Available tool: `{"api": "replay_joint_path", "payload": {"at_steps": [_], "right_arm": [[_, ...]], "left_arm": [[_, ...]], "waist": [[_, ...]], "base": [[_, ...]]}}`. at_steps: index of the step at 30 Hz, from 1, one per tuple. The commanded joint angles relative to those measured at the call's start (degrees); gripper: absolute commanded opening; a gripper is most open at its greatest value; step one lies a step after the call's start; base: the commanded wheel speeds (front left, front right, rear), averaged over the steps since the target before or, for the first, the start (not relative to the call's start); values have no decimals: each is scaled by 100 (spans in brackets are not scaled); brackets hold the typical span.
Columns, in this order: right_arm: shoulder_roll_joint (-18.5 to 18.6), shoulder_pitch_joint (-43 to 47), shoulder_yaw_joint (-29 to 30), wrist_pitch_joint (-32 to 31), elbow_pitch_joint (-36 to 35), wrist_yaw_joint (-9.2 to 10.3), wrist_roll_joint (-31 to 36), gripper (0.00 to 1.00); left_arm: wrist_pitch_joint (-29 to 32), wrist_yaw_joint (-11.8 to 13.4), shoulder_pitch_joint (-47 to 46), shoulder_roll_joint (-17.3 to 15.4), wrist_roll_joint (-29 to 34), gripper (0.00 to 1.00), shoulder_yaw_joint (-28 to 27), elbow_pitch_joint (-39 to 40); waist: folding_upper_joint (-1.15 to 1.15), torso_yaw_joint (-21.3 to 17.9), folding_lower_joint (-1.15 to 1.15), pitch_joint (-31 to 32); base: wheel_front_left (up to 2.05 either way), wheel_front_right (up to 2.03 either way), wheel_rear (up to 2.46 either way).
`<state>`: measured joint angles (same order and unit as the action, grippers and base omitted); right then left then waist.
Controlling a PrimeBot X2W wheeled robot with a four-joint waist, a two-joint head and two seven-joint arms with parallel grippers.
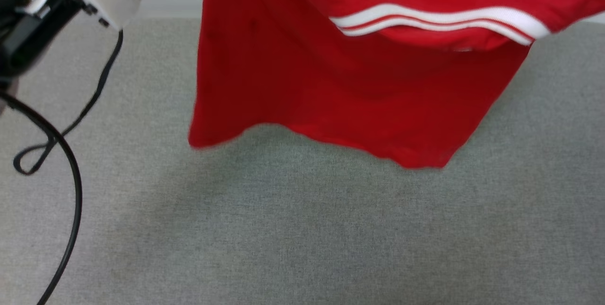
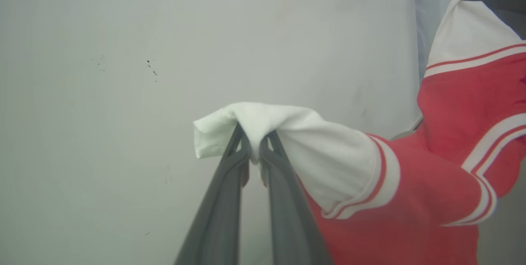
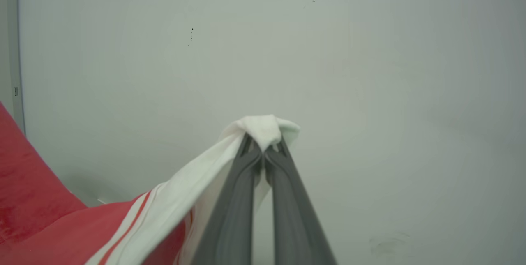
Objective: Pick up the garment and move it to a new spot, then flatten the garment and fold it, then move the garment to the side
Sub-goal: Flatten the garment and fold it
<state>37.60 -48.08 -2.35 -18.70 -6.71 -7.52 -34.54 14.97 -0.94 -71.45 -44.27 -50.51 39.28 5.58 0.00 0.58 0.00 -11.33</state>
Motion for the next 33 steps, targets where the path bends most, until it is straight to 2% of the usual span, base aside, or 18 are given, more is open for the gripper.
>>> {"api": "replay_joint_path", "payload": {"at_steps": [1, 6, 11, 17, 22, 27, 33], "right_arm": [[-50, -307, -56, -38, 112, 7, 48, 0], [-107, -1315, -284, -104, 515, 7, 224, 0], [-296, -2563, -494, -20, 1207, 7, 513, 0], [-555, -4033, -717, 360, 2205, 7, 941, 0], [-714, -4911, -904, 727, 2929, 7, 1165, 0], [-848, -5289, -1142, 998, 3496, 7, 1236, 0], [-870, -4990, -1404, 1306, 3917, 7, 1138, 0]], "left_arm": [[33, -48, -225, 101, 28, 0, -14, -147], [192, -160, -938, 377, 76, 0, -44, -623], [247, -340, -1826, 743, 174, 0, -61, -1459], [129, -486, -2795, 1117, 296, 0, -91, -2472], [-70, -554, -3319, 1281, 305, 0, -135, -3193], [-302, -618, -3421, 1309, 306, 0, -21, -3671], [-551, -644, -3001, 1312, 202, 0, 199, -3899]], "waist": [[0, 12, 0, -255], [0, 12, 0, -861], [0, 37, 0, -1520], [0, 44, 0, -2173], [0, 43, 0, -2552], [0, 52, 0, -2794], [0, 67, 0, -2850]], "base": [[0, 0, 0], [0, 0, 0], [0, 0, 0], [0, 0, 0], [0, 0, 0], [0, 0, 0], [0, 0, 0]]}}
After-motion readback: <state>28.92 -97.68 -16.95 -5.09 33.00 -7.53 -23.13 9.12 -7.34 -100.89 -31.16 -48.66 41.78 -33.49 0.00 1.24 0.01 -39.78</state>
